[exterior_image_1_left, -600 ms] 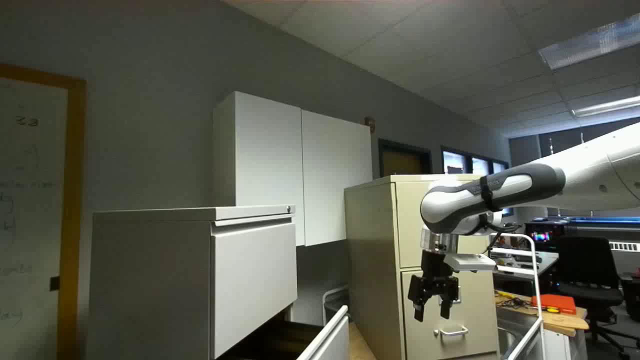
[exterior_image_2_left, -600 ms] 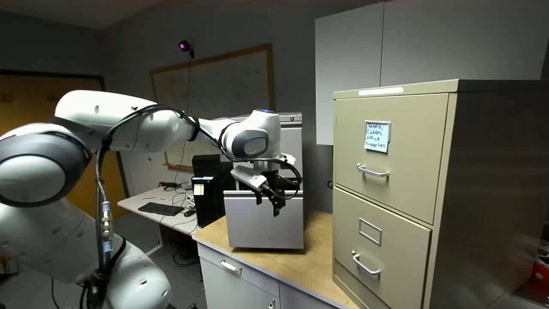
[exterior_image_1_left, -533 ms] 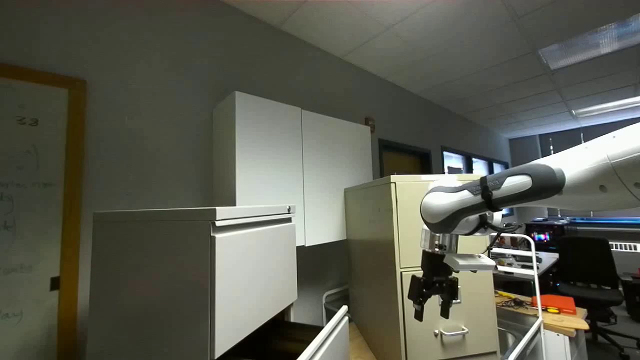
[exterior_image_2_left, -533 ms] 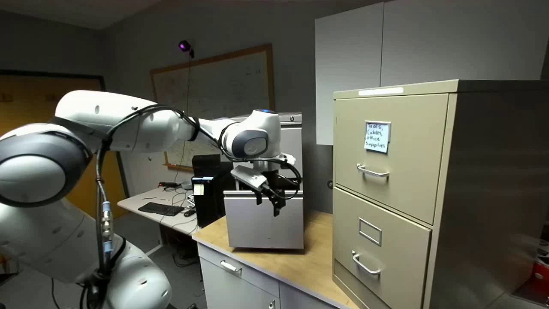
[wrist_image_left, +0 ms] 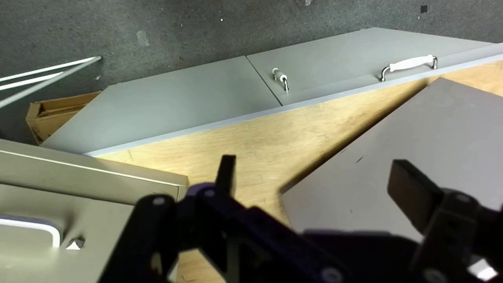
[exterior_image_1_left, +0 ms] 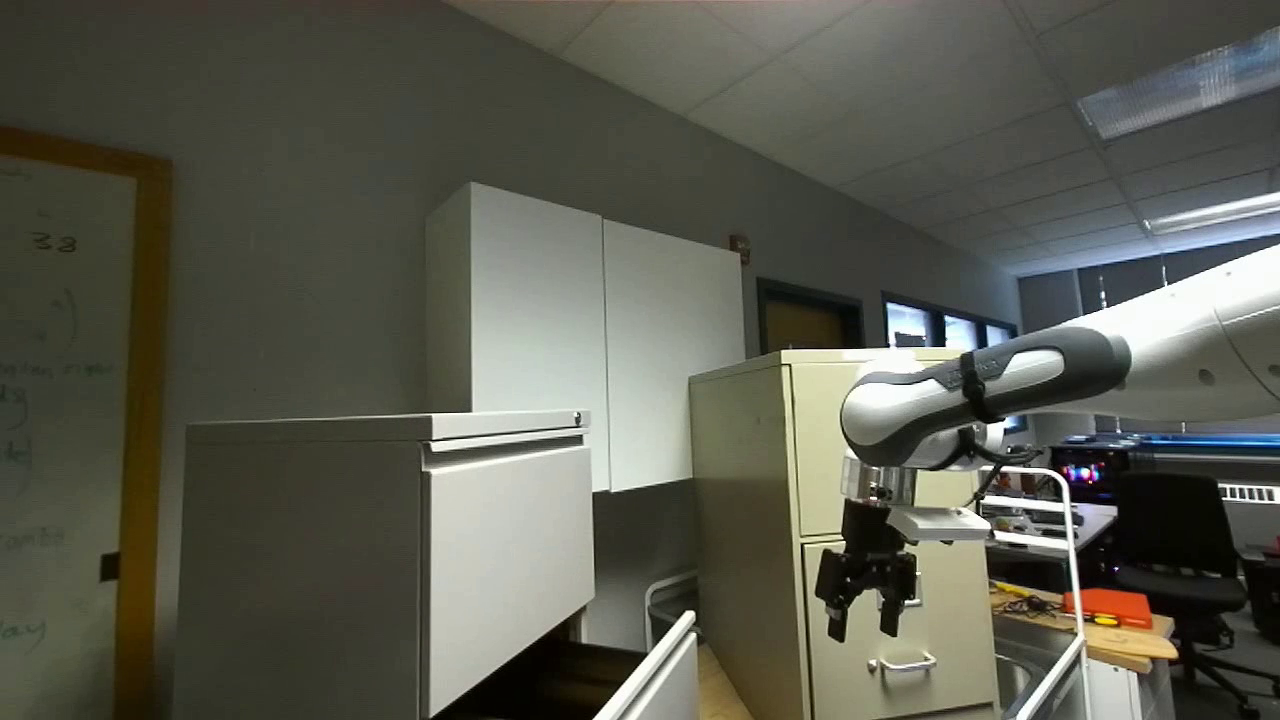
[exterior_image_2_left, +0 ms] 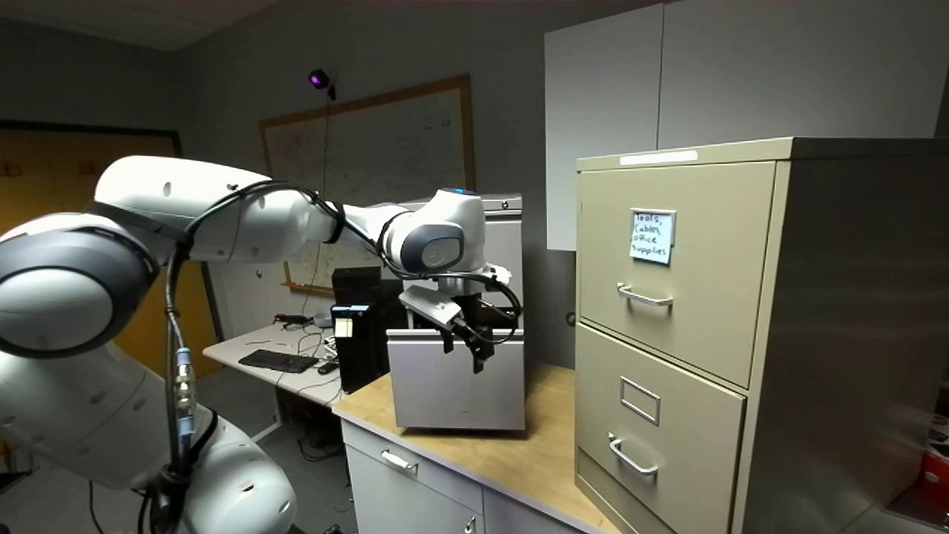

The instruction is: Close the bottom drawer of the gray cabinet

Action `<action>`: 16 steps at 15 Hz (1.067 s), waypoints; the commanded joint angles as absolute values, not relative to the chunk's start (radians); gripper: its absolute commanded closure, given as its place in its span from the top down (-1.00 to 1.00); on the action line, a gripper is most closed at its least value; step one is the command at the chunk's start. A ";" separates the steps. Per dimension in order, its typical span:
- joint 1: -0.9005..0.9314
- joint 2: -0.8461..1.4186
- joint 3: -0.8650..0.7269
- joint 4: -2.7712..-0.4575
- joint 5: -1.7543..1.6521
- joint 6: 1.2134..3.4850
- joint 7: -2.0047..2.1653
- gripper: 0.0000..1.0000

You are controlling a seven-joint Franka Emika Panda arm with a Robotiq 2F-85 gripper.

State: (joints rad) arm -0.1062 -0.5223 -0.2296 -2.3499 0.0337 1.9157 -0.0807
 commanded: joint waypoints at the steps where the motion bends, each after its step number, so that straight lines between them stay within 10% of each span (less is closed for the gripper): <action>1: -0.133 -0.517 -0.214 -2.344 0.033 1.915 -0.083 1.00; 10: -0.142 -0.384 -0.275 -2.276 0.117 2.116 -0.118 1.00; 16: -0.053 -0.162 -0.282 -2.191 0.481 2.292 -0.208 -0.15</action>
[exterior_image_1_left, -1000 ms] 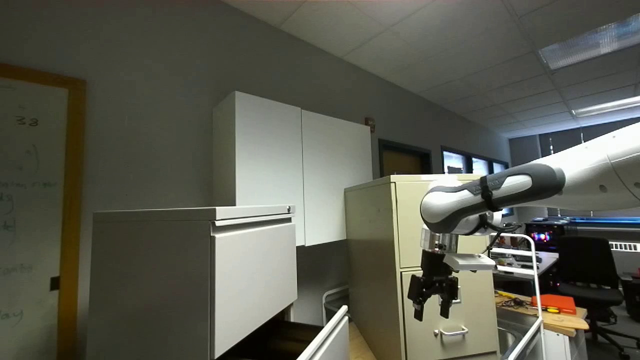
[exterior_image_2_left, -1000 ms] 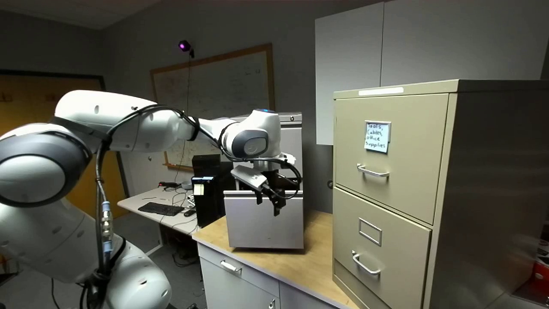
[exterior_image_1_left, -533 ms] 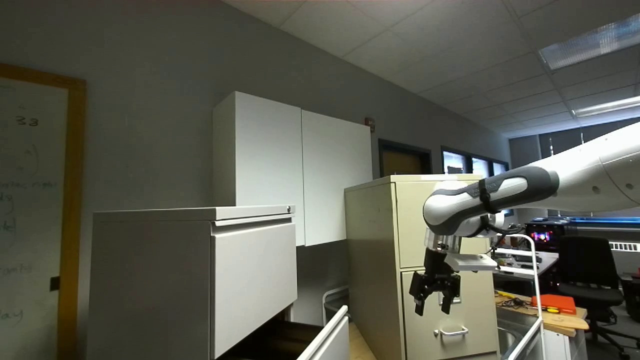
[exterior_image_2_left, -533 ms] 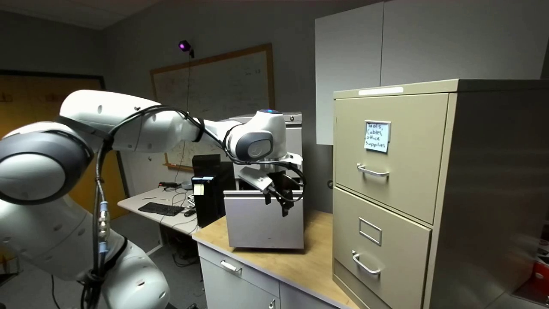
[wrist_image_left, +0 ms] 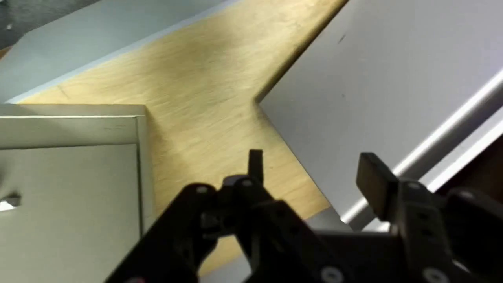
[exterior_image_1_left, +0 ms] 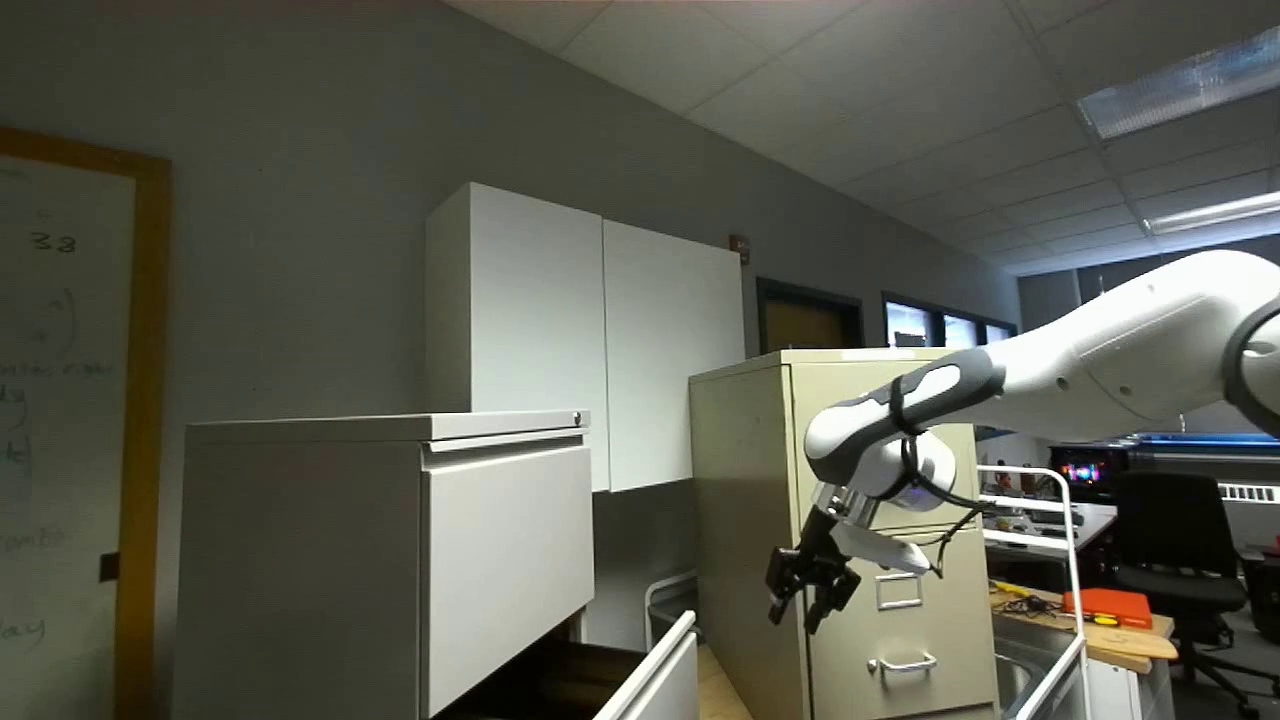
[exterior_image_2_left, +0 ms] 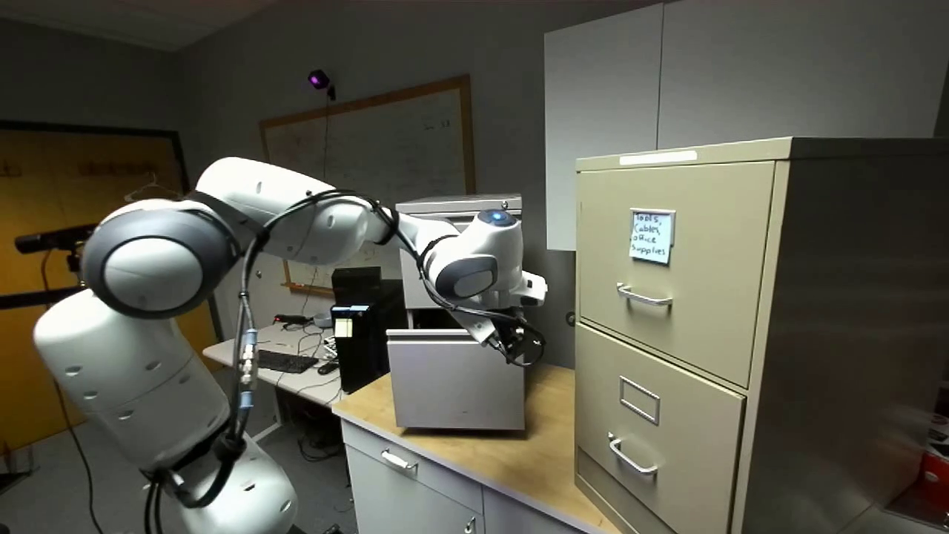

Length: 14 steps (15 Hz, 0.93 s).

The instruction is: Close the bottom drawer of the gray cabinet

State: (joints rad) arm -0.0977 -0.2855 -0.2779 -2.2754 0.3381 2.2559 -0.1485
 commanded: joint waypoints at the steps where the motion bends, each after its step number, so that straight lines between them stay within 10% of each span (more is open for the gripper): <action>1: -0.042 -0.119 -0.274 -2.172 0.543 2.316 -0.234 -0.29; 6: -0.060 0.029 -0.217 -2.079 0.786 2.375 -0.346 -0.99; 14: -0.133 0.156 -0.157 -1.955 1.172 2.363 -0.507 -1.00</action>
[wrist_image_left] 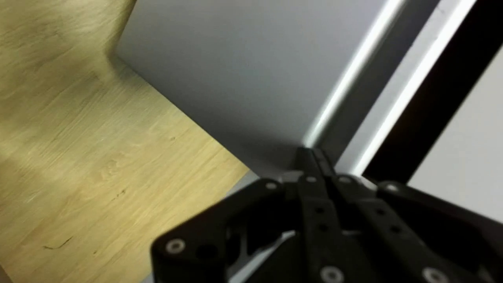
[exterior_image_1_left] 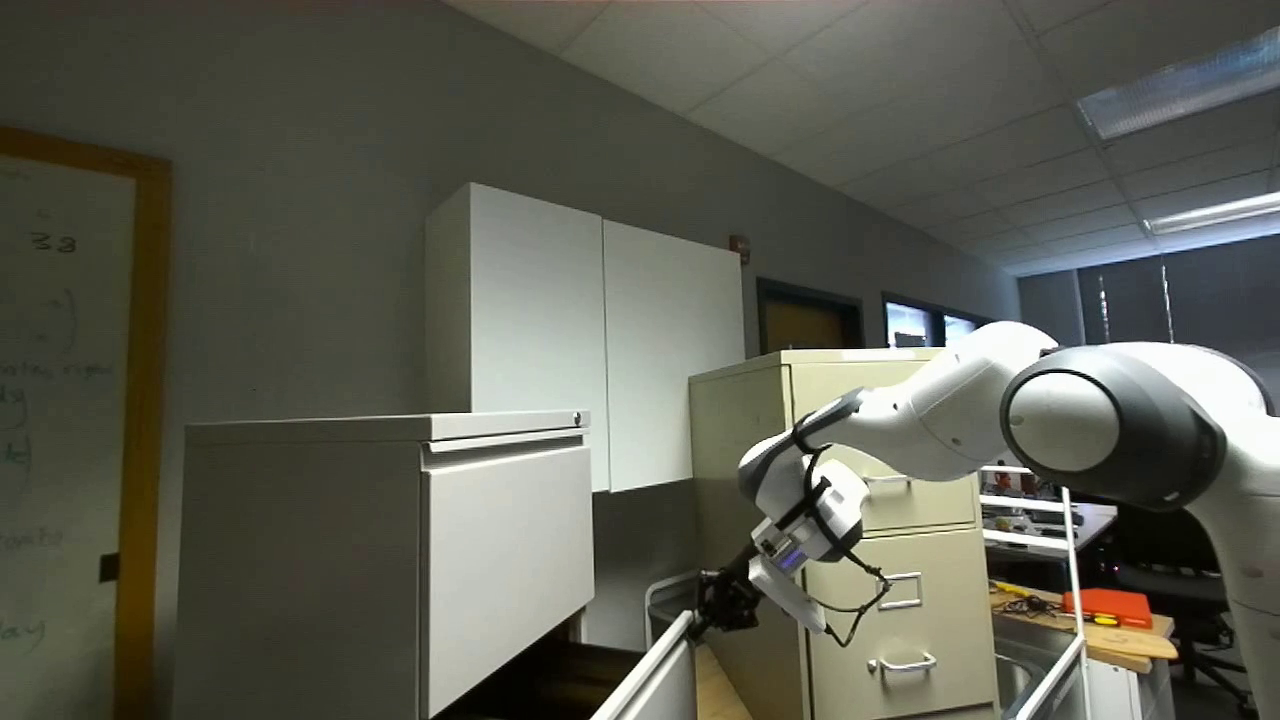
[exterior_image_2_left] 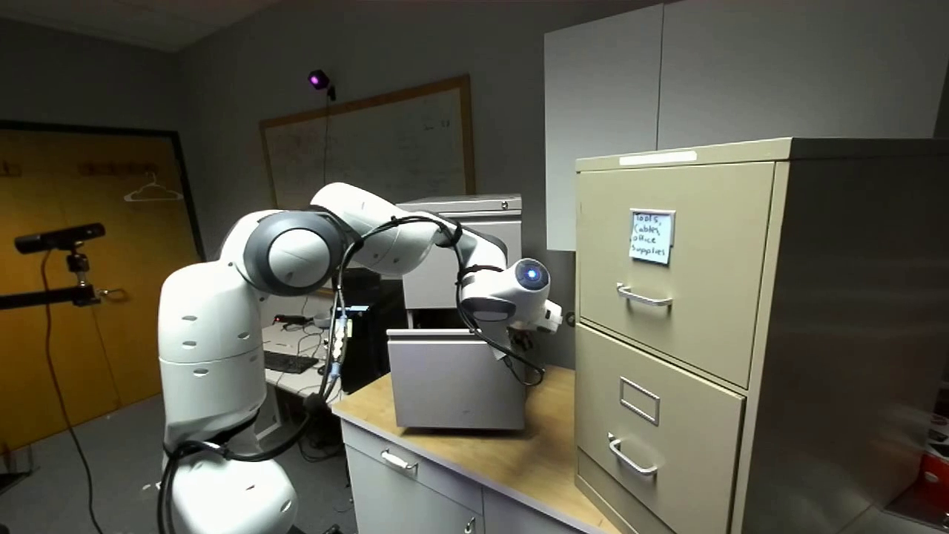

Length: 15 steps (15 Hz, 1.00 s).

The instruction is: Close the bottom drawer of the gray cabinet

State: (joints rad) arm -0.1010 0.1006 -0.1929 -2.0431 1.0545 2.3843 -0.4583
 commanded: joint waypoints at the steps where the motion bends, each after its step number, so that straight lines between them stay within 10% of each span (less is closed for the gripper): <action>1: -0.138 0.171 -0.152 -1.942 1.208 2.354 -0.526 -1.00; 15: -0.135 0.415 -0.060 -1.616 1.431 2.286 -0.573 -1.00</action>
State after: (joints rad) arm -0.1318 0.3727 -0.0973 -1.7573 1.3923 2.3322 -0.5862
